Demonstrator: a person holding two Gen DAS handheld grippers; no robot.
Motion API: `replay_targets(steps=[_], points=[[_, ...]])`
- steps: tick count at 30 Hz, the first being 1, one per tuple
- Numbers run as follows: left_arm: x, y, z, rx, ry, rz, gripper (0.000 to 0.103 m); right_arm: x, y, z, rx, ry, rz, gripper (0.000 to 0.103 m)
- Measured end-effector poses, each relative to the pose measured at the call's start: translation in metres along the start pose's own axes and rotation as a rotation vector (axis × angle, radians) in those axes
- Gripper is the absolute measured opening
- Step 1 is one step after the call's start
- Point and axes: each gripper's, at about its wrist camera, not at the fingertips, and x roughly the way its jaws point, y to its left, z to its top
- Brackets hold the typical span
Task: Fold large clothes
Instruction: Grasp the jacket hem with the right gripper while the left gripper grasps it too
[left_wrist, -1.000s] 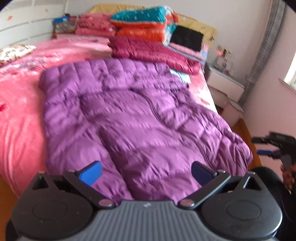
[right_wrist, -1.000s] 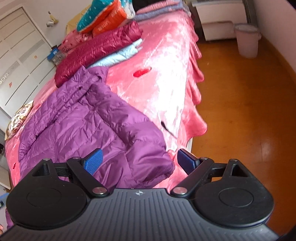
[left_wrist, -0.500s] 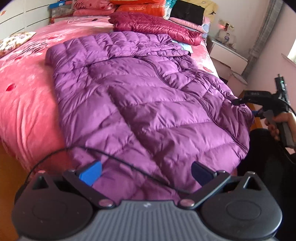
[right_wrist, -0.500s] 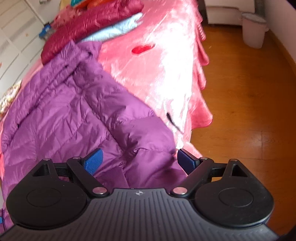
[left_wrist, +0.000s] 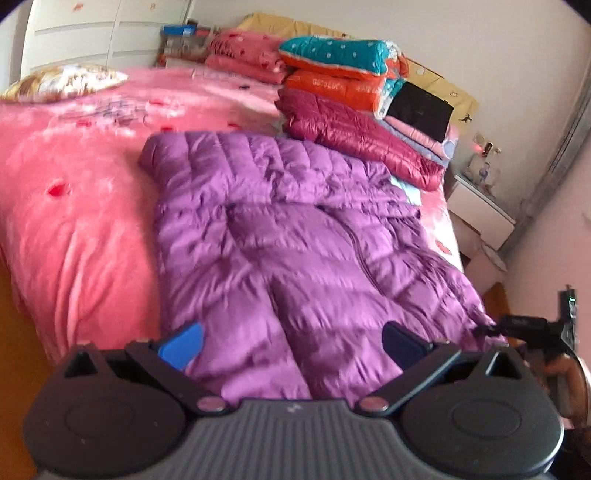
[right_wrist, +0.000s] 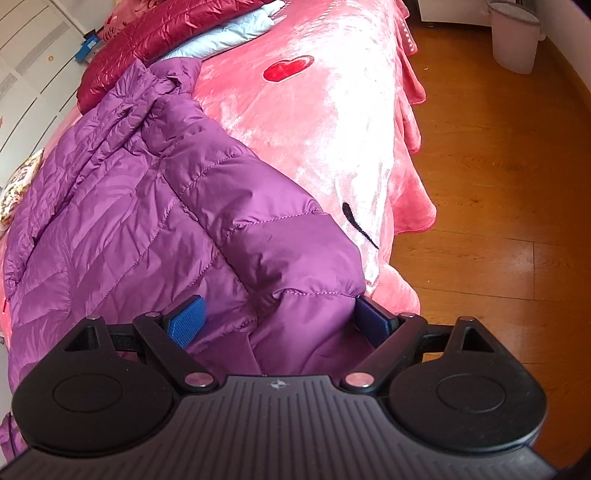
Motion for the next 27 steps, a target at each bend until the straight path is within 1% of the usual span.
replay_targets(steps=[1,3,4,8,10,12,14,15,16,17,18,19,20,23,24,25,27], points=[[0.007,-0.002,0.002,0.03,0.001,0.057,0.103,0.0,0.0,0.0,0.0,0.0,0.0,0.103],[0.023,0.0,0.002,0.06,0.054,0.148,0.103,0.002,0.0,0.0,0.006,0.005,0.003,0.103],[0.03,0.004,0.001,0.049,0.087,0.159,0.103,0.002,-0.001,0.001,0.01,0.01,0.007,0.103],[0.048,0.026,-0.008,-0.039,0.185,0.131,0.103,0.008,-0.006,0.003,0.034,0.046,0.03,0.103],[0.054,0.036,-0.014,-0.09,0.23,0.093,0.102,0.013,-0.009,0.005,0.056,0.07,0.054,0.103],[0.05,0.038,-0.019,-0.118,0.238,0.027,0.102,0.016,-0.012,0.006,0.067,0.092,0.086,0.103],[0.046,0.037,-0.019,-0.115,0.236,-0.023,0.102,0.017,-0.013,0.006,0.065,0.1,0.115,0.103],[0.045,0.036,-0.019,-0.115,0.235,-0.041,0.102,0.016,-0.014,0.006,0.064,0.102,0.138,0.101],[0.044,0.036,-0.018,-0.119,0.234,-0.066,0.102,0.016,-0.014,0.005,0.066,0.102,0.158,0.094],[0.044,0.037,-0.017,-0.127,0.231,-0.091,0.102,0.015,-0.016,0.005,0.072,0.099,0.175,0.085],[0.043,0.039,-0.015,-0.142,0.225,-0.12,0.102,0.014,-0.018,0.005,0.084,0.093,0.194,0.081],[0.044,0.04,-0.014,-0.158,0.22,-0.147,0.102,0.013,-0.019,0.004,0.095,0.087,0.214,0.073],[0.044,0.042,-0.013,-0.174,0.215,-0.176,0.102,0.011,-0.021,0.004,0.101,0.082,0.237,0.067],[0.05,0.046,-0.007,-0.189,0.217,-0.238,0.102,0.006,-0.02,0.004,0.095,0.07,0.281,0.058],[0.053,0.047,-0.005,-0.193,0.22,-0.254,0.102,0.006,-0.018,0.004,0.084,0.065,0.29,0.057],[0.055,0.049,-0.003,-0.198,0.222,-0.261,0.102,0.005,-0.015,0.004,0.072,0.058,0.297,0.055],[0.059,0.054,-0.001,-0.2,0.227,-0.242,0.102,0.0,-0.012,0.005,0.054,0.039,0.315,0.052]])
